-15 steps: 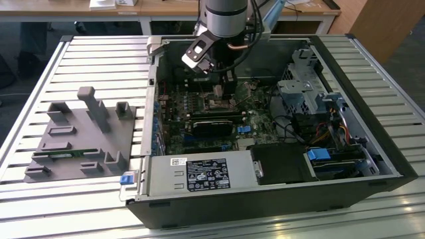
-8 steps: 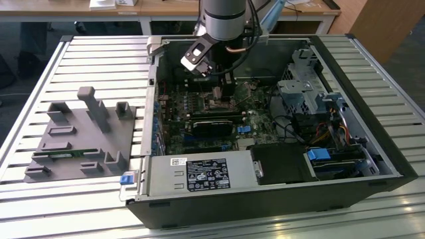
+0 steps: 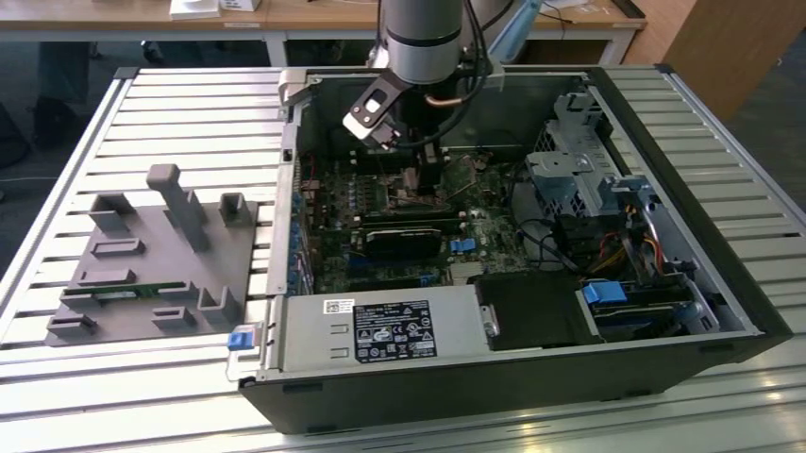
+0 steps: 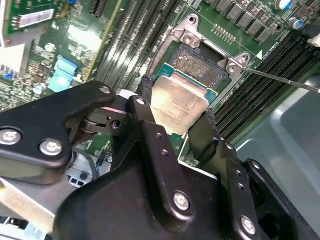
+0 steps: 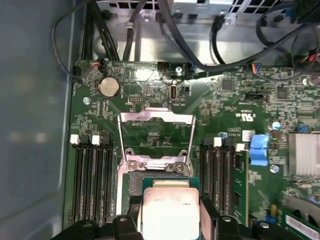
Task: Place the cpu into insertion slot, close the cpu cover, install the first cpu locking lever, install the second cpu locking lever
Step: 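Place the cpu into insertion slot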
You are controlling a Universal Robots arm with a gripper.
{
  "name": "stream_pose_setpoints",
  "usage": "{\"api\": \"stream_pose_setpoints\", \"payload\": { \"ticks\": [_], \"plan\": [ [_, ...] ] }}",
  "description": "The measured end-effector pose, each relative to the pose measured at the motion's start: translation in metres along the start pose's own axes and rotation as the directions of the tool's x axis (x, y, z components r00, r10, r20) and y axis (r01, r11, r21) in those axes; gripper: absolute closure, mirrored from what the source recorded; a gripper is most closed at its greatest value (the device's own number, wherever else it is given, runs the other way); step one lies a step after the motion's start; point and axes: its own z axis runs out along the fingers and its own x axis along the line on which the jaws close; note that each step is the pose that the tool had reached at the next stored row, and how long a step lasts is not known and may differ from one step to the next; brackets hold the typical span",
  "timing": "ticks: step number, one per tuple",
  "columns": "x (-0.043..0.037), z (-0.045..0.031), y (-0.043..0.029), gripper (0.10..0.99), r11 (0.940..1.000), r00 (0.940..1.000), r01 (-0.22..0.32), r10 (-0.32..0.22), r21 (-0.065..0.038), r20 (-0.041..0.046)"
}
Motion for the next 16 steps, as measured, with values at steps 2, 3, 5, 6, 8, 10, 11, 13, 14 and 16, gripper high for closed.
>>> {"api": "stream_pose_setpoints", "payload": {
  "ticks": [2, 3, 5, 6, 8, 10, 11, 13, 14, 16],
  "plan": [
    [0.0025, 0.0024, -0.0002, 0.545, 1.0, 1.0, 0.0, 0.0, 0.0, -0.0001],
    [0.0034, 0.0039, -0.0004, 0.545, 1.0, 1.0, 0.0, 0.0, 0.0, -0.0002],
    [0.0064, 0.0067, -0.0007, 0.545, 1.0, 1.0, 0.0, 0.0, 0.0, -0.0001],
    [0.0078, 0.0083, -0.0012, 0.545, 1.0, 1.0, 0.0, 0.0, 0.0, -0.0003],
    [0.0089, 0.0118, -0.0046, 0.545, 1.0, 1.0, -0.001, 0.001, 0.0, -0.0002],
    [0.009, 0.0146, -0.0085, 0.545, 1.0, 1.0, -0.002, 0.002, 0.0, 0.0001],
    [0.009, 0.0161, -0.0089, 0.545, 1.0, 1.0, -0.003, 0.003, 0.0, 0.0002],
    [0.009, 0.0187, -0.0091, 0.545, 1.0, 1.0, -0.006, 0.006, 0.0, 0.0004],
    [0.009, 0.0197, -0.0091, 0.545, 1.0, 1.0, -0.007, 0.007, 0.0, 0.0005],
    [0.009, 0.0212, -0.0092, 0.545, 1.0, 1.0, -0.007, 0.007, 0.0, 0.0004]
  ]
}}
